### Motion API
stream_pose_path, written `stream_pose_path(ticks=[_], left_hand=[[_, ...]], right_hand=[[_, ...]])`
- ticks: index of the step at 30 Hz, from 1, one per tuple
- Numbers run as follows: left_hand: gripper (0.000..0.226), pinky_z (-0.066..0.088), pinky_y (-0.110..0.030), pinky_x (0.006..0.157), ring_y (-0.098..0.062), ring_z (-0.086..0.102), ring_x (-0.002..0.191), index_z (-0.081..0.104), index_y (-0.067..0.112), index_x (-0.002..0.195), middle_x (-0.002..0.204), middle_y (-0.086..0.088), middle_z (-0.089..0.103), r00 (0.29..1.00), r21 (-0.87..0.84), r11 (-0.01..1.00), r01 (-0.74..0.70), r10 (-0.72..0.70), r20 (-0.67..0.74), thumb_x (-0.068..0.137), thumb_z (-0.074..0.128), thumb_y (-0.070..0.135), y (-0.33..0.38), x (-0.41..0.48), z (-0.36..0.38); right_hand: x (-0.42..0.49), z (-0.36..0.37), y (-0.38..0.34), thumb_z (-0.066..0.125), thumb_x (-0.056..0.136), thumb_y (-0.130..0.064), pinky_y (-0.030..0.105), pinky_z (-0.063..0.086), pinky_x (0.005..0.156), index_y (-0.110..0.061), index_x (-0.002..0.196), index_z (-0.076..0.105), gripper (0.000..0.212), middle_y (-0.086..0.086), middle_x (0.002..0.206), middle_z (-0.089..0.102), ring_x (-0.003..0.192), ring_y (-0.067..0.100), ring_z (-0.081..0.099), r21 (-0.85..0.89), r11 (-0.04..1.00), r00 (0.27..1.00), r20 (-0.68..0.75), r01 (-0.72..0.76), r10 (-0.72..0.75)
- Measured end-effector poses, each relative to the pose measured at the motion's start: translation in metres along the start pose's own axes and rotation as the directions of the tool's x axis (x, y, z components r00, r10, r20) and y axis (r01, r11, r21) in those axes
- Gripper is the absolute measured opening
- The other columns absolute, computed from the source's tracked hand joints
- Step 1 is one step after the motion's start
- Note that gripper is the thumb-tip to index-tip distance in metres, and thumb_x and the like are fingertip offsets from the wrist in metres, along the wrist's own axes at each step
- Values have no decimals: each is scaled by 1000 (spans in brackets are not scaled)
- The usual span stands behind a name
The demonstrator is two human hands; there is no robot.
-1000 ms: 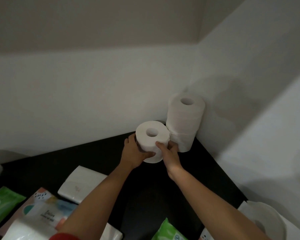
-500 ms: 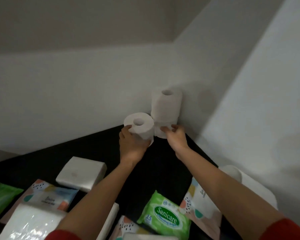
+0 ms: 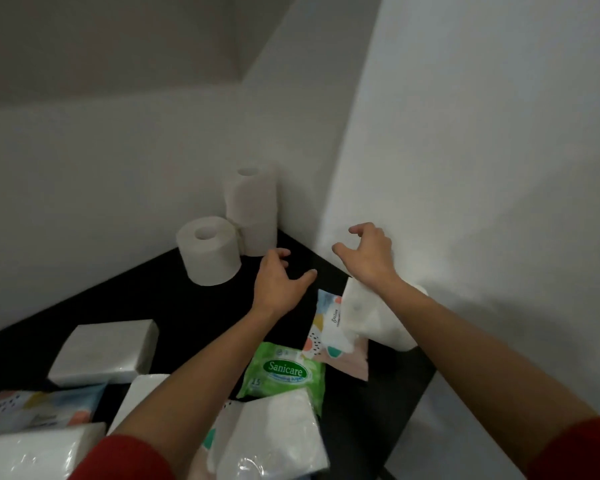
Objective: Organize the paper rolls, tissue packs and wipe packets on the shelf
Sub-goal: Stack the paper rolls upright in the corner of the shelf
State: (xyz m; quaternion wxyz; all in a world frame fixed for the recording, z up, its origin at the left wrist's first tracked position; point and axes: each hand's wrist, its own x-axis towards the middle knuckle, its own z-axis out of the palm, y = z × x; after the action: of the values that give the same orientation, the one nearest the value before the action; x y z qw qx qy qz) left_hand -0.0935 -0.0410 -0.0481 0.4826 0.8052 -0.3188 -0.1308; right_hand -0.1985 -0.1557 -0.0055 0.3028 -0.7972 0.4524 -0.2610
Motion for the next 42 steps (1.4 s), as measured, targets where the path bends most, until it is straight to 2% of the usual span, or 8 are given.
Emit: stream_pose_path(ticks=[10, 15, 19, 22, 27, 32, 36, 42], left_hand=[[45, 38, -18, 83, -7, 55, 103, 55, 21, 122, 112, 7, 62, 852, 2, 985, -171, 146, 503, 81, 69, 33, 24, -26, 48], [46, 37, -18, 83, -7, 56, 110, 54, 21, 129, 118, 5, 64, 814, 2, 988, -156, 127, 567, 87, 63, 38, 20, -24, 52], [48, 37, -20, 86, -15, 52, 115, 46, 11, 134, 123, 2, 54, 897, 16, 995, -102, 85, 433, 93, 55, 35, 13, -23, 50], [50, 46, -32, 93, -21, 55, 111, 39, 10, 138, 122, -6, 55, 884, -87, 987, 138, -83, 460, 97, 45, 39, 3, -18, 45], [38, 52, -39, 79, -25, 58, 95, 64, 15, 105, 98, -10, 63, 852, -546, 683, 485, -227, 472, 97, 43, 45, -1, -2, 26], [40, 50, -39, 87, -24, 62, 101, 66, 16, 112, 108, -7, 69, 913, -605, 691, 396, -225, 340, 95, 42, 44, -8, 12, -8], [18, 45, -27, 72, -12, 58, 73, 68, 15, 93, 75, 4, 66, 959, -588, 763, 268, -157, 234, 92, 50, 19, -16, 16, -34], [18, 50, -19, 81, -10, 63, 89, 67, 14, 107, 98, -1, 70, 998, -384, 922, 50, -58, -7, 94, 57, 21, -39, 24, -61]], right_hand=[[-24, -37, 54, 69, 71, -57, 41, 32, 107, -10, 139, 30, 90, 13, 141, 36, 132, 32, 33, -142, 936, 943, 39, -322, 331], [-28, -31, 61, 72, 60, -64, 44, 38, 104, -13, 141, 24, 107, 14, 139, 33, 129, 36, 35, -184, 887, 897, 56, -423, 439], [-25, -29, 57, 71, 62, -58, 46, 38, 103, -15, 139, 25, 100, 13, 137, 35, 126, 35, 36, -148, 885, 890, 52, -442, 453], [-24, -30, 46, 69, 54, -61, 47, 40, 101, -16, 137, 27, 103, 11, 133, 37, 121, 33, 41, 25, 886, 882, 106, -463, 458], [-10, -22, 25, 66, 34, -66, 48, 47, 93, -19, 129, 32, 111, 7, 126, 46, 112, 31, 50, 268, 803, 840, 288, -532, 460], [-4, -9, -3, 68, 50, -47, 43, 51, 84, -19, 113, 63, 69, 9, 108, 68, 95, 32, 64, 472, 576, 738, 522, -668, 428], [3, 9, -17, 60, 66, -48, 41, 41, 95, -17, 97, 67, 44, 11, 97, 69, 95, 32, 59, 479, 524, 698, 605, -704, 384], [14, 43, -42, 56, 71, -52, 37, 38, 91, -16, 95, 63, 44, 11, 100, 65, 99, 31, 56, 450, 494, 645, 679, -744, 352]])
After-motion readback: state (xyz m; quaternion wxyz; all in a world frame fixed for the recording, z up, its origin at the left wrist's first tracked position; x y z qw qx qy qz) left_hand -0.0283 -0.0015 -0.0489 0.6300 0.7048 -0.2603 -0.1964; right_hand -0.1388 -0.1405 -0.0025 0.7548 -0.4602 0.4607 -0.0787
